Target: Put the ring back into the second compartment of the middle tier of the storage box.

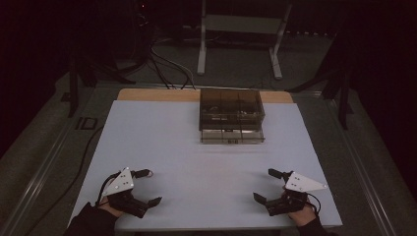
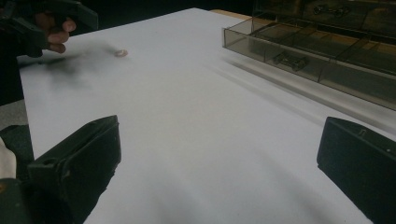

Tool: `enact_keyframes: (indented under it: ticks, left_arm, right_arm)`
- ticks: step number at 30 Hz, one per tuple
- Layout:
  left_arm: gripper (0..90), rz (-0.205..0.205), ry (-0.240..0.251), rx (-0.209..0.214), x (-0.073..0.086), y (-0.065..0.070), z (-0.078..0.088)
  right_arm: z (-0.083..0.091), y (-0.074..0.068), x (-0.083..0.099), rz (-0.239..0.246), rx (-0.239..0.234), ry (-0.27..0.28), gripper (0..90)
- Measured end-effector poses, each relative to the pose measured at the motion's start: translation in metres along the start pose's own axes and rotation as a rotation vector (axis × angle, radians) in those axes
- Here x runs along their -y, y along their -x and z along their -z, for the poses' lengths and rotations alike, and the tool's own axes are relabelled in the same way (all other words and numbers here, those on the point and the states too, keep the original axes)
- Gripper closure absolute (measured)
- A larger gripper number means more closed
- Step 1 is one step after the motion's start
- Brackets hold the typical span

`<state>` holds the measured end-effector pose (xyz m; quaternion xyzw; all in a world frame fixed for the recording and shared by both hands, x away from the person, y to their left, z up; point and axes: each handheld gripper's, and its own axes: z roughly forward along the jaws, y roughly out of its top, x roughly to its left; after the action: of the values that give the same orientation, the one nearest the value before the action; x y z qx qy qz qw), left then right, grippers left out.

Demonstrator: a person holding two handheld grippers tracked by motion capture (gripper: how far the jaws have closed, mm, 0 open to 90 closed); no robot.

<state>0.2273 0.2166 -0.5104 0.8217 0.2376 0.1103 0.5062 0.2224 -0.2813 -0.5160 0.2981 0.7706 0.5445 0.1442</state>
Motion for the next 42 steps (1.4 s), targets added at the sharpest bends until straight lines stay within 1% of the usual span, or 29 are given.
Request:
enact_keyframes:
  ticks: [4,7,10,13,16,18,20,23,25,33,35,37,40,42]
  left_arm:
    - [0.8,-0.017,-0.001,0.005,-0.003,0.003,0.000]
    - [0.8,-0.020,0.008,0.012,-0.006,0.004,0.001]
    - [0.8,-0.037,0.027,0.020,-0.013,0.005,0.001]
    - [0.8,-0.041,0.022,0.017,-0.014,0.005,0.000]
    - [0.8,-0.042,0.028,0.011,-0.015,0.003,-0.002]
    - [0.8,-0.034,0.046,0.004,-0.017,0.000,-0.001]
    - [0.8,-0.034,0.054,0.000,-0.018,-0.001,0.000]
    - [0.8,-0.039,0.074,-0.022,-0.020,-0.004,0.003]
    - [0.8,-0.040,0.075,-0.033,-0.020,-0.006,0.004]
    - [0.8,-0.012,0.088,-0.064,-0.020,-0.016,0.006]
    - [0.8,-0.013,0.090,-0.075,-0.020,-0.018,0.007]
    - [0.8,-0.011,0.093,-0.076,-0.020,-0.020,0.007]
    - [0.8,0.007,0.098,-0.098,-0.018,-0.026,0.007]
    - [0.8,0.012,0.093,-0.114,-0.018,-0.030,0.008]
  right_arm:
    - [-0.001,-0.001,0.000,0.002,0.000,-0.003,0.0]
    - [-0.001,-0.001,0.000,0.003,0.000,-0.004,0.0]
    - [-0.001,0.000,0.000,-0.001,0.004,-0.001,0.0]
    - [-0.001,0.000,0.000,-0.002,0.005,-0.001,0.0]
    - [-0.002,-0.001,0.000,-0.002,0.002,-0.002,0.0]
    - [-0.002,-0.001,0.000,-0.003,0.002,-0.002,0.0]
    - [-0.002,-0.001,0.000,-0.006,0.001,-0.002,0.0]
    - [-0.001,0.000,0.000,-0.005,0.003,-0.002,0.0]
    - [-0.001,0.000,0.001,-0.006,0.002,-0.004,0.0]
    - [-0.002,0.000,0.001,-0.005,0.005,-0.010,0.0]
    - [-0.002,0.000,0.001,-0.005,0.006,-0.010,0.0]
    - [-0.002,0.000,0.001,-0.005,0.007,-0.012,0.0]
    - [-0.002,0.000,0.001,-0.003,0.007,-0.011,0.0]
    - [-0.002,0.000,0.001,-0.004,0.007,-0.012,0.0]
